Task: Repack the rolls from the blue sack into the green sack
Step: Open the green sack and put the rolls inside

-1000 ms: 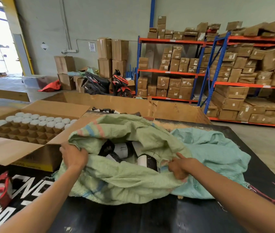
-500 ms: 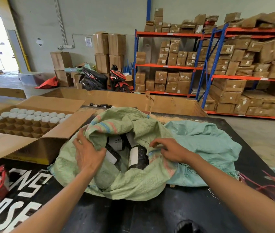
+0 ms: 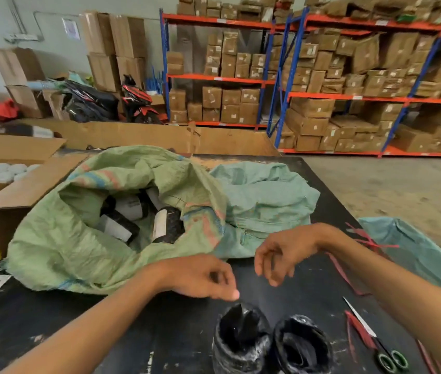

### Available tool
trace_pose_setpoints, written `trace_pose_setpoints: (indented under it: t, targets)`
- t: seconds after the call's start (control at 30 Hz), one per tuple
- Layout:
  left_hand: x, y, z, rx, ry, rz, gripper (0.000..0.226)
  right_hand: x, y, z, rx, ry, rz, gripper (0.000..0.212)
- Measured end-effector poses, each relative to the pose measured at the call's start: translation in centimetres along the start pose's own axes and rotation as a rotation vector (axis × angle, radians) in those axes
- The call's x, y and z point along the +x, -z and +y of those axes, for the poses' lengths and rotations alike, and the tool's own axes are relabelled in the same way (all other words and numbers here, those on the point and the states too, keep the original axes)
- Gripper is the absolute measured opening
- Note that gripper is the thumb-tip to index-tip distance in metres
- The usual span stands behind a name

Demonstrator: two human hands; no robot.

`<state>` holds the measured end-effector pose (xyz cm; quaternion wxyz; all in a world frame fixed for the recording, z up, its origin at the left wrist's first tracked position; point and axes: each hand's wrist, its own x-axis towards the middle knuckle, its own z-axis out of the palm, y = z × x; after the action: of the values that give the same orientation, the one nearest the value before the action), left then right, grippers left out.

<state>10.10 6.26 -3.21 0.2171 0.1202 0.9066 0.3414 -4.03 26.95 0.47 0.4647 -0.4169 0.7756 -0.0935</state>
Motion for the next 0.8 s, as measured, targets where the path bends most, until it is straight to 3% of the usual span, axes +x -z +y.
trace_pose_setpoints:
  t: [0.07, 0.13, 0.2, 0.27, 0.37, 0.53, 0.6, 0.7, 0.8]
  targets:
    - [1.0, -1.7, 0.0, 0.045, 0.076, -0.186, 0.043, -0.8, -1.8, 0.8, -0.012, -0.094, -0.09, 0.04]
    - [1.8, -3.2, -0.6, 0.077, 0.072, -0.224, 0.043, -0.8, -4.0, 1.7, -0.022, -0.19, -0.154, 0.048]
    - [2.2, -4.2, -1.4, 0.059, 0.064, -0.201, 0.031, 0.0, -6.2, 3.1, -0.061, -0.257, -0.163, 0.052]
    - [2.1, -4.5, -1.9, -0.054, 0.076, -0.162, 0.027, 0.6, -7.6, 4.0, -0.068, -0.261, -0.124, 0.044]
    - [1.2, -3.9, -1.9, -0.2, 0.063, -0.047, 0.028, 0.3, -6.8, 4.9, -0.141, -0.17, 0.086, 0.028]
    - [-1.9, 0.9, -0.4, -0.416, 0.138, 0.399, 0.037, -1.3, -1.1, 3.4, -0.145, 0.009, 0.532, 0.036]
    - [-3.7, 3.7, -0.2, -0.448, 0.153, 0.605, 0.033, -1.6, 0.8, 2.4, 0.012, 0.072, 0.713, 0.014]
    - [-6.2, 7.2, -1.7, -0.476, 0.195, 0.913, 0.019, -1.1, 2.9, -0.7, 0.352, 0.179, 0.928, 0.022]
    - [-7.7, 8.7, -4.6, -0.369, 0.28, 1.18, 0.012, 1.4, 3.7, -4.8, 0.574, 0.297, 1.016, 0.024]
